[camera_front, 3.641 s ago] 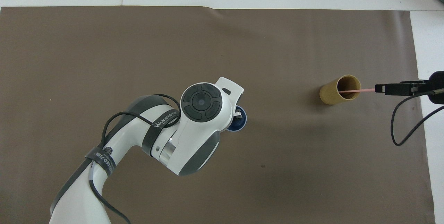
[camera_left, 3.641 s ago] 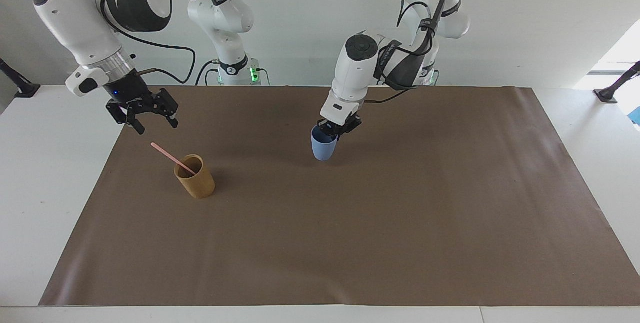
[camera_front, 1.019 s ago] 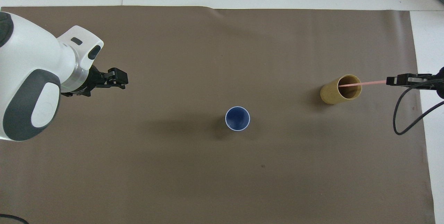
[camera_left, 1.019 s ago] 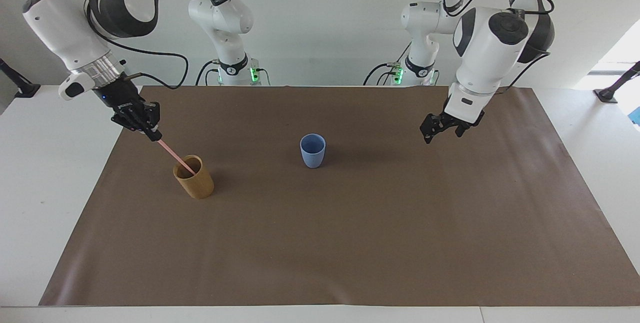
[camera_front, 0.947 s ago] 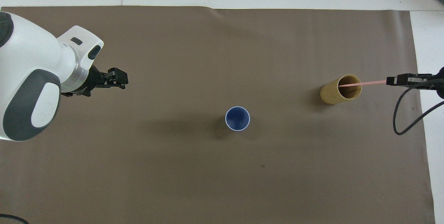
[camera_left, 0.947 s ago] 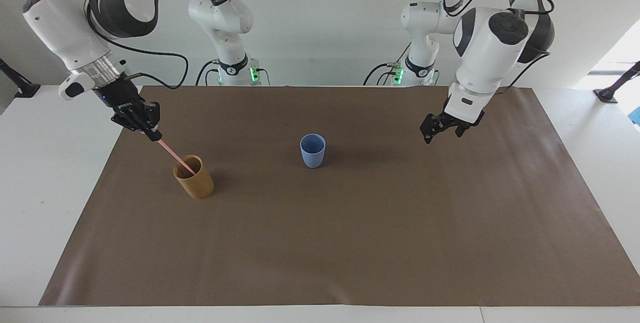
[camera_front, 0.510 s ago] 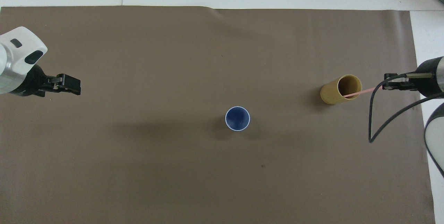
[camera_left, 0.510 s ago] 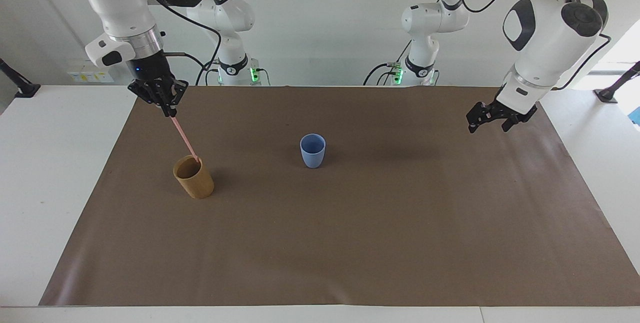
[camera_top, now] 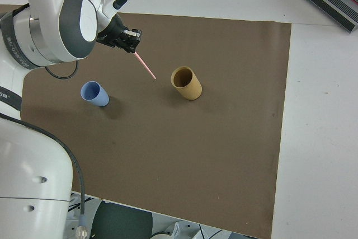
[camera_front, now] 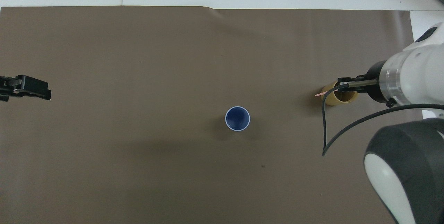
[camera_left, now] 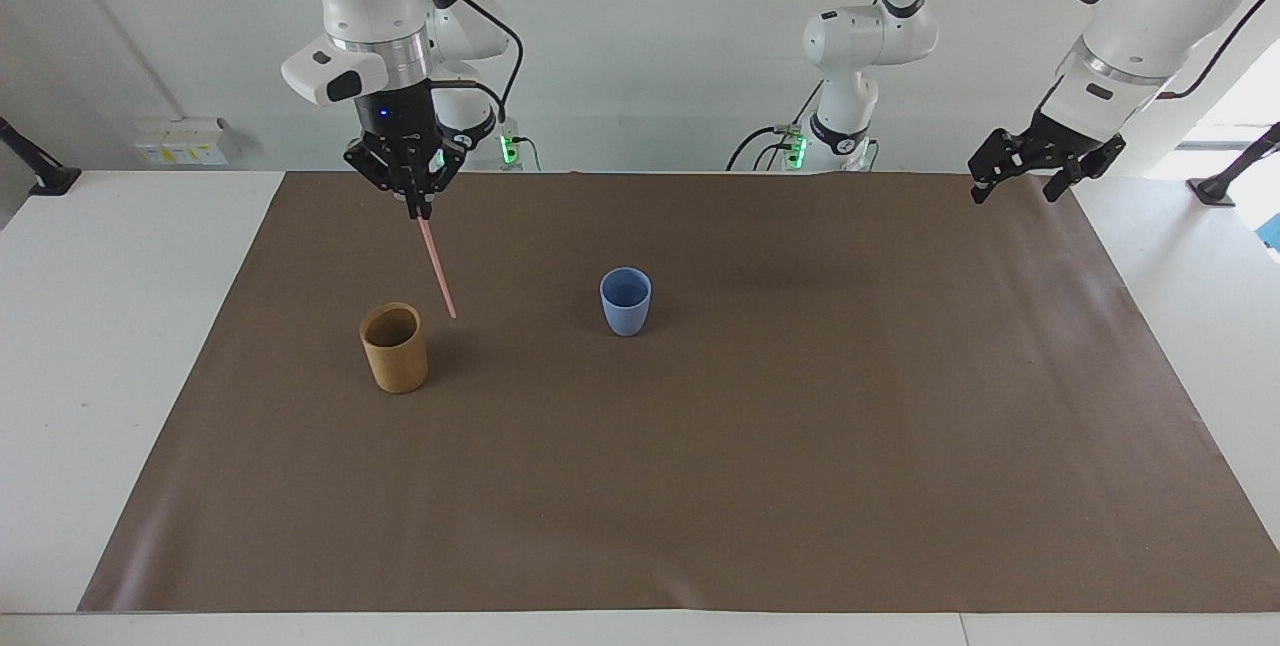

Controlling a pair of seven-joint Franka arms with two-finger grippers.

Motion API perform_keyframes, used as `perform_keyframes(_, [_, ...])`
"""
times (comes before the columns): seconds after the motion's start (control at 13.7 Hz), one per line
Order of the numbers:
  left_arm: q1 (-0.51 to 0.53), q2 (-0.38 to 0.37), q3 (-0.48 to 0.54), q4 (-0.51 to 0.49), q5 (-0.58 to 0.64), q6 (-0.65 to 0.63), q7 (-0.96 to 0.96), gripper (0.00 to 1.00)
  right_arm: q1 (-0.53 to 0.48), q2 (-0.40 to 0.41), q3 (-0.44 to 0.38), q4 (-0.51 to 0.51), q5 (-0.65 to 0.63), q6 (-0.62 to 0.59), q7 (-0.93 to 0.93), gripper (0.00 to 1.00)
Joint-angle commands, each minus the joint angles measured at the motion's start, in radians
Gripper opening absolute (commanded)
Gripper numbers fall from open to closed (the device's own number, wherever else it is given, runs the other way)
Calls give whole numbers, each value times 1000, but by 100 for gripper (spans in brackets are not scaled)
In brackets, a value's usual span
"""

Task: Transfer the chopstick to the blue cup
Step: 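Grasp the pink chopstick in the tan cup with the right gripper, then carry the chopstick with the right gripper over the blue cup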

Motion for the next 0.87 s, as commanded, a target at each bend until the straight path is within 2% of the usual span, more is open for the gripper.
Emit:
perform_keyframes(0.0, [12,-20,-5,40,12,-50,18,100,19,-8,6,11,1,-3,21,0])
perform_keyframes(0.29, [12,-50,-1,23,9,-59,23,100,19,-8,64,11,112,40,54,0])
perform_keyframes(0.66, [13,-60,2,16,8,-62,56,100,26,7,189,11,111,51,257,0])
perform_keyframes(0.8, [13,-60,11,16,8,-59,56,100,35,18,214,11,108,53,295,0])
